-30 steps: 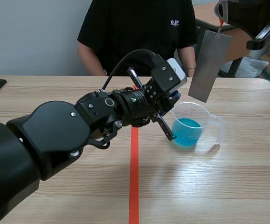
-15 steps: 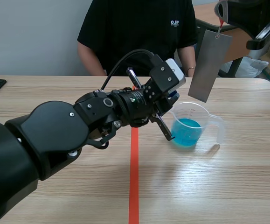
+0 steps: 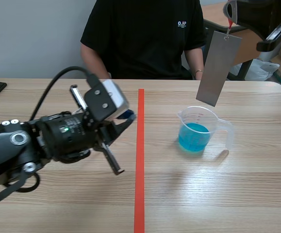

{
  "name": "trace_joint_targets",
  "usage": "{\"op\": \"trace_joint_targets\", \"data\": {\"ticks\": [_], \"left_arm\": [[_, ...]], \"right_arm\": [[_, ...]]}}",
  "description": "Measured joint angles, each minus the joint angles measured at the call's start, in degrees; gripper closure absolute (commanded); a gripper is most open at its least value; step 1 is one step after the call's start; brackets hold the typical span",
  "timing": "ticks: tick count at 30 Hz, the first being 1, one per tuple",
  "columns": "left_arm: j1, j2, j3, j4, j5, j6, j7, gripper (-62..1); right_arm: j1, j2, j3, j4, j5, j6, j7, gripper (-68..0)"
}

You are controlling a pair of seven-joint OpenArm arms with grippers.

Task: Do the redox reaction experiment.
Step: 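Raise the plate and point at it, then put the plate into the left beaker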

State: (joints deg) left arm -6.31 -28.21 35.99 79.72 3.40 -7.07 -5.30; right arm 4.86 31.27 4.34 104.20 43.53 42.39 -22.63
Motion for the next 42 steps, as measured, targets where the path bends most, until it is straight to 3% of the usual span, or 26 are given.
{"op": "trace_joint_targets", "data": {"ticks": [9, 15, 20, 26, 31, 42], "left_arm": [[24.81, -16.52, -18.71, 9.51, -8.57, 0.76, -0.61, -4.7], [44.59, -18.01, -31.76, 9.77, -9.92, 6.14, -0.52, -4.7], [57.83, -16.06, -39.93, 9.73, -10.23, 8.17, -0.52, -4.7], [68.28, -9.46, -46.05, 9.64, -10.40, 8.07, -0.90, -4.7], [71.52, -4.13, -47.06, 9.62, -13.16, 8.04, 1.70, -4.7], [72.50, 7.76, -47.01, 9.62, -13.16, 7.91, 4.44, -4.7]], "right_arm": [[0.00, 0.00, 0.00, 0.00, 0.00, 0.00, 0.00, -1.5], [0.00, 0.00, 0.00, 0.00, -0.02, 0.00, 0.00, -1.5], [0.00, 0.00, 0.00, 0.00, -0.13, 0.00, 0.00, -1.5], [0.55, 0.00, 0.00, 0.00, -0.17, 0.00, -0.52, -1.5], [3.15, 0.00, -0.02, 0.00, -0.15, 0.00, -0.57, -1.5], [10.16, -0.13, -8.22, 0.00, -0.17, 0.00, -1.29, -1.5]]}}
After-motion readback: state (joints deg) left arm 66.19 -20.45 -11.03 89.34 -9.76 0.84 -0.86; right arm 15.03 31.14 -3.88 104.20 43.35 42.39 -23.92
